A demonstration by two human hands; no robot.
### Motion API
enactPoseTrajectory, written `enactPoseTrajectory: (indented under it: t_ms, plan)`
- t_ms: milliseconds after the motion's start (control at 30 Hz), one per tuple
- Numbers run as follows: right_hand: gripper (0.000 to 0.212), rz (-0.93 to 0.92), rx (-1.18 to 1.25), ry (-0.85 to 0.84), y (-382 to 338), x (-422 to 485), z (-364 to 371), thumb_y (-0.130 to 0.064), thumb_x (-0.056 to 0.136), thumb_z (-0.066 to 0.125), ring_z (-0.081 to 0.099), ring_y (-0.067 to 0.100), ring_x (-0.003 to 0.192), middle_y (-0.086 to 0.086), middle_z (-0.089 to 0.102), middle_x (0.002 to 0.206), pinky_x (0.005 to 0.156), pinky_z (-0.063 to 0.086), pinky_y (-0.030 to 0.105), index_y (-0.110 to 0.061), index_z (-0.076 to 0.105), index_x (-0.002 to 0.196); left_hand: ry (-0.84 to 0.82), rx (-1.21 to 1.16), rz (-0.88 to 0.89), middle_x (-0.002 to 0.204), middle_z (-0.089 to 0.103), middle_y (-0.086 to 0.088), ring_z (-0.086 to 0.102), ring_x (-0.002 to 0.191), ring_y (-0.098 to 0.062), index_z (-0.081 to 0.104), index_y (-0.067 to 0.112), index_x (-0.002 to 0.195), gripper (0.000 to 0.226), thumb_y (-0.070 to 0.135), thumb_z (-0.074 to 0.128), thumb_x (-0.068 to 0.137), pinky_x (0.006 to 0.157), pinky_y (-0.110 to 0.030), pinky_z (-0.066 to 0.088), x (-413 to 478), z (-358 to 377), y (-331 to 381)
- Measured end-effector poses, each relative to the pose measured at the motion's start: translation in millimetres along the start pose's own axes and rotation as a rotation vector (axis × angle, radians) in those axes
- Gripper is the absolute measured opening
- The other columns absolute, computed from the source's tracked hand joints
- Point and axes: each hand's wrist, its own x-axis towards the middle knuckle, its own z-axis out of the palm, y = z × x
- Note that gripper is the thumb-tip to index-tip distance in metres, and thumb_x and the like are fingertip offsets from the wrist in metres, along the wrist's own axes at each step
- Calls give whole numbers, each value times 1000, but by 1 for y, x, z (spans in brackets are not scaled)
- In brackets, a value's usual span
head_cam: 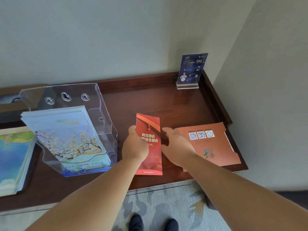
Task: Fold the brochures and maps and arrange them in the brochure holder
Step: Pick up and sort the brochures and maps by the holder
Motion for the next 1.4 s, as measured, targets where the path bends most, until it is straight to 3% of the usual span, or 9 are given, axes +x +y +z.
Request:
enactPoseTrajectory:
  t_ms: [67,200,500,567,667,800,967,1133,1400]
  plan:
    - [58,-55,-167,-53,-2,-1,4,-20,88,57,51,25,121,1,47,135,95,49,39,-29,40,143,83,168,54,113,60,-10,56,106,-34,46,17,131,48,10,54,84,88,-44,46,0,1,-5]
    - [63,-114,-361,-88,-4,3,5,-18,89,58,37,23,134,-3,32,149,104,40,38,-24,33,146,123,464,299,122,50,-6,47,113,-32,48,19,132,57,18,61,77,89,-41,40,-4,3,-9]
    - [104,-161,-565,-192,-7,32,0,-42,83,73,-1,19,153,0,-2,166,122,14,38,-17,5,158,-24,493,484,129,50,-5,44,123,-26,47,15,135,56,18,57,80,99,-36,36,12,11,-9]
    - [117,-171,-617,-223,-8,41,-1,-51,77,75,-6,19,153,0,-8,166,123,10,42,-17,-1,158,-43,517,520,140,45,-8,39,132,-25,43,13,141,58,22,53,84,107,-34,31,22,17,-6]
    - [128,-182,-685,-283,-7,52,0,-58,70,77,-11,19,152,-2,-13,165,123,4,46,-17,-8,157,-89,500,503,160,21,-15,13,150,-28,26,9,151,62,28,42,95,121,-40,11,36,32,0]
    - [138,-174,-746,-354,-2,60,4,-65,66,77,-14,21,152,0,-18,164,122,0,48,-14,-15,156,-37,656,542,163,0,-18,-4,151,-30,9,5,155,69,36,31,98,122,-42,-4,38,48,-13]
    - [145,-142,-841,-389,-5,62,5,-68,63,77,-16,23,151,1,-24,163,121,-4,52,-13,-22,153,-36,720,569,163,-4,-20,-8,151,-31,3,3,155,75,43,28,98,122,-45,-5,38,50,-17]
    - [142,-135,-868,-361,-7,58,2,-70,64,75,-14,23,152,-2,-22,163,120,-3,55,-16,-20,154,-35,719,668,160,21,-18,13,151,-29,27,2,152,68,45,19,99,122,-47,12,13,34,-35]
    - [142,-90,-883,-399,-14,57,3,-69,66,75,-16,23,151,-1,-26,162,120,-2,57,-15,-24,153,-40,735,652,160,19,-19,12,150,-30,23,3,153,69,46,23,99,121,-48,16,-23,27,-69]
